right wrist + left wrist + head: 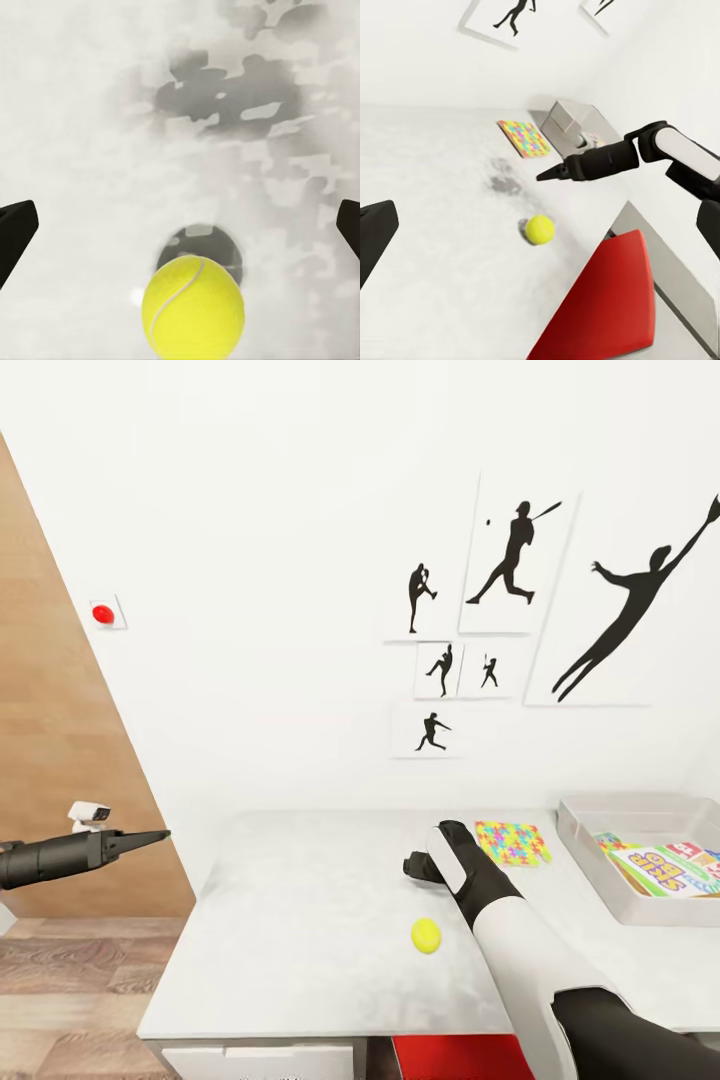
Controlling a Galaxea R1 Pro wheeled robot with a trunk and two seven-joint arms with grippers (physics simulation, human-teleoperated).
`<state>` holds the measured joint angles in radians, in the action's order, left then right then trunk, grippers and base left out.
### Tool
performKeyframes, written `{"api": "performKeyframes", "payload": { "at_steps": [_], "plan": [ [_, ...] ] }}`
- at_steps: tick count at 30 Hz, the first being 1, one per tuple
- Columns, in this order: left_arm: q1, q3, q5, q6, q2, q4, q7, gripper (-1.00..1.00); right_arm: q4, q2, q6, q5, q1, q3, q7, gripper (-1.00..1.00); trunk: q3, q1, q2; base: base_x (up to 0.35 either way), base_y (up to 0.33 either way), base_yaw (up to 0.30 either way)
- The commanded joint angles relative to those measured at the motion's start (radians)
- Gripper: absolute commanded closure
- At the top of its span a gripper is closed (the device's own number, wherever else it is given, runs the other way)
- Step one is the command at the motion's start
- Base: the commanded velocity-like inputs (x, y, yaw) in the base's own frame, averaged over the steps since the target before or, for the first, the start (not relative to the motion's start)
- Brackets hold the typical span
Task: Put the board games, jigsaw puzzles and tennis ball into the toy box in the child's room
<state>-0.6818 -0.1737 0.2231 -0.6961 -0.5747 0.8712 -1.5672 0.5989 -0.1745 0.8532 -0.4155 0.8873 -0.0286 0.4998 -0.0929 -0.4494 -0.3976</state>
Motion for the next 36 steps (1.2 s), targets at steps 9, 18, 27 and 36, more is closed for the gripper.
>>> {"api": "performKeyframes", "payload": {
  "at_steps": [9,18,27,36],
  "plan": [
    [-0.001,0.0,0.001,-0.043,-0.001,0.0,-0.004,-1.0,-0.088,0.0,-0.006,-0.008,0.001,-0.001,0.009,-1.0,-0.017,-0.001,-0.002,0.0,0.0,0.0],
    [-0.001,0.0,0.001,-0.057,-0.002,0.0,-0.004,-1.0,-0.109,0.0,-0.005,-0.011,0.001,-0.002,0.009,-1.0,-0.032,-0.001,-0.002,0.0,0.0,0.0],
    [-0.001,0.0,0.001,-0.057,-0.011,0.0,-0.004,-1.0,-0.109,0.0,-0.007,-0.012,0.001,-0.001,0.008,-1.0,-0.046,-0.001,-0.002,0.0,0.0,0.0],
    [-0.001,0.0,0.001,-0.057,-0.014,0.0,-0.004,-1.0,-0.11,0.0,-0.008,-0.007,0.001,-0.001,0.006,-1.0,-0.061,-0.001,-0.002,0.005,0.0,0.0]
  ]
}}
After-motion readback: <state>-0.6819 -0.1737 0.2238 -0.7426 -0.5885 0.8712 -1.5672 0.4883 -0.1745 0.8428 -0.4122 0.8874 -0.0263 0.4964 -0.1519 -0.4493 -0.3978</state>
